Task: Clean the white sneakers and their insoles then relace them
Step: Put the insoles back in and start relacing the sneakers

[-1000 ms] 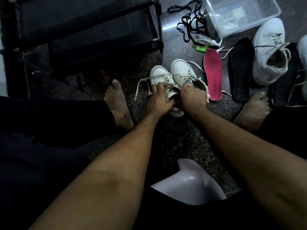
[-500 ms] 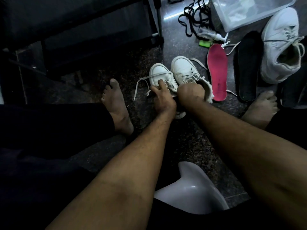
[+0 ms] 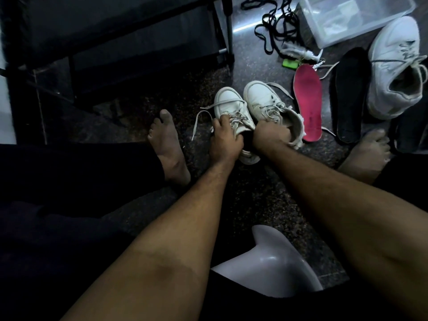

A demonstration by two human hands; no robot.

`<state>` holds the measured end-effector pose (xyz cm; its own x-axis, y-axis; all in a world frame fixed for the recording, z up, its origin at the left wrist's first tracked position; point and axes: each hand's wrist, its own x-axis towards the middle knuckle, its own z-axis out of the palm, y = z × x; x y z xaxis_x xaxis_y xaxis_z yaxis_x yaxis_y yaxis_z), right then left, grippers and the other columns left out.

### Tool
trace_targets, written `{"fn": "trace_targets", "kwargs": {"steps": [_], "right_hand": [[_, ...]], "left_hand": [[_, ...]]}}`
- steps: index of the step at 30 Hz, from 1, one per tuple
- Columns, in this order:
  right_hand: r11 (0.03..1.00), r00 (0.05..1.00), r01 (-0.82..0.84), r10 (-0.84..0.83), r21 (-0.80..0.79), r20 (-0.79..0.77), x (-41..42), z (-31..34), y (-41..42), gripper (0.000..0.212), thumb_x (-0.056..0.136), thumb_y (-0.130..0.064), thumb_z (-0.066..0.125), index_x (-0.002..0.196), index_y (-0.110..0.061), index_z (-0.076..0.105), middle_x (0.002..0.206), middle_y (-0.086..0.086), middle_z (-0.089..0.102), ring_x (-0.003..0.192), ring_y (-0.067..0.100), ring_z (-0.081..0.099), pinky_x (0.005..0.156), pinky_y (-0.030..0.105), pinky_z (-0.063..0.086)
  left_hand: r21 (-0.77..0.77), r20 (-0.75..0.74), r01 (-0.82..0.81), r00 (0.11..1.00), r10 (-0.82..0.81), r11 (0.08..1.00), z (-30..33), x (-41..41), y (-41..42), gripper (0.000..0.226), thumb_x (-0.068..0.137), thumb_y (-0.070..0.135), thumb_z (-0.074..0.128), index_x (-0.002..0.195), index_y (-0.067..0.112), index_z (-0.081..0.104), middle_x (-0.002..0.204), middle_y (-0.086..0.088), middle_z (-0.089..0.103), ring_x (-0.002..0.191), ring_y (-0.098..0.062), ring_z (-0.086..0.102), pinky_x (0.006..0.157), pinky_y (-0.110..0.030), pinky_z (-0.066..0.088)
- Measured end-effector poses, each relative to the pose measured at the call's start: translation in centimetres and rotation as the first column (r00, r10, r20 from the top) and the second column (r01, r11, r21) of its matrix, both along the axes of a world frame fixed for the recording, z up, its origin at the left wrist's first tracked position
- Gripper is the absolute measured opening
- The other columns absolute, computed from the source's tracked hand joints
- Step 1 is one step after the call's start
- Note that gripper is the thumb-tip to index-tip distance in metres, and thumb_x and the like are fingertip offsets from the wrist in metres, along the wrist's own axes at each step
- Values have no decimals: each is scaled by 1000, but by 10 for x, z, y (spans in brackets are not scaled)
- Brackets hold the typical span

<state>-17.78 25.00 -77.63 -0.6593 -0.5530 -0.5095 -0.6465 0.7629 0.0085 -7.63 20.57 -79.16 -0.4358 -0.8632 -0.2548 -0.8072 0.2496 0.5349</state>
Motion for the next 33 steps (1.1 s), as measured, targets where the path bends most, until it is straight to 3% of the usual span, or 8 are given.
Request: {"fn": "trace_targets", "kwargs": {"steps": [6,10,12,15,18,23,25,33], "right_hand": [[998,996,-51,53,26,-67,0,-6,-6,32,95,-9,46,118,-11,68,120,9,68,111,27,65,81,33,48],[998,998,-56,55,-3,-32,-5,-10,-4,31,94,-11,47,119,-12,66,120,10,68,109,29,66,77,34,46],[996,997,-74,75,-47,19,-7,-9,1,31,93,-22,53,122,-13,62,121,11,66,110,30,65,76,35,45],[993,979,-42,63,-114,192,-12,-4,7,55,86,-49,64,126,-12,54,125,14,61,117,32,59,87,40,47],[982,959,-19,71,-186,275,-15,5,14,57,84,-62,61,116,-15,61,118,12,64,113,30,61,89,40,50],[923,992,39,11,-382,128,-26,28,34,35,89,-48,57,102,-17,68,104,11,70,101,31,66,78,34,48],[908,994,79,-43,-411,97,-30,33,44,31,89,-43,56,100,-16,67,103,12,70,100,33,66,73,34,45],[872,947,318,-274,-373,168,-51,31,84,29,86,-39,63,108,-21,69,112,13,69,106,34,65,85,38,50]], "left_hand": [[-53,-30,19,999,-21,998,-1,0,-6,42,81,22,67,118,5,56,116,-19,56,101,-41,59,79,-48,49],[-113,65,55,997,-48,992,1,-4,-8,37,84,25,64,115,7,57,115,-17,58,100,-41,61,78,-47,49],[-128,109,56,993,-42,990,4,-6,-9,35,87,26,63,118,10,57,116,-14,60,102,-39,61,78,-45,49],[-101,120,-18,992,30,995,10,-5,-14,35,88,27,64,121,17,59,117,-12,64,106,-36,62,80,-43,48],[-59,70,-146,986,150,987,15,-4,-15,34,86,31,68,119,24,62,115,-9,67,108,-33,62,80,-40,48],[-175,-63,-72,996,62,982,24,-16,-3,41,80,8,64,119,18,65,118,-12,60,112,-35,54,92,-44,45],[-211,-97,-13,995,-8,977,29,-24,3,39,80,9,64,117,19,67,114,-10,61,110,-34,56,90,-44,46],[-170,-153,110,979,-136,979,28,-56,30,32,81,16,66,113,16,68,111,-10,66,108,-33,59,92,-44,47]]}}
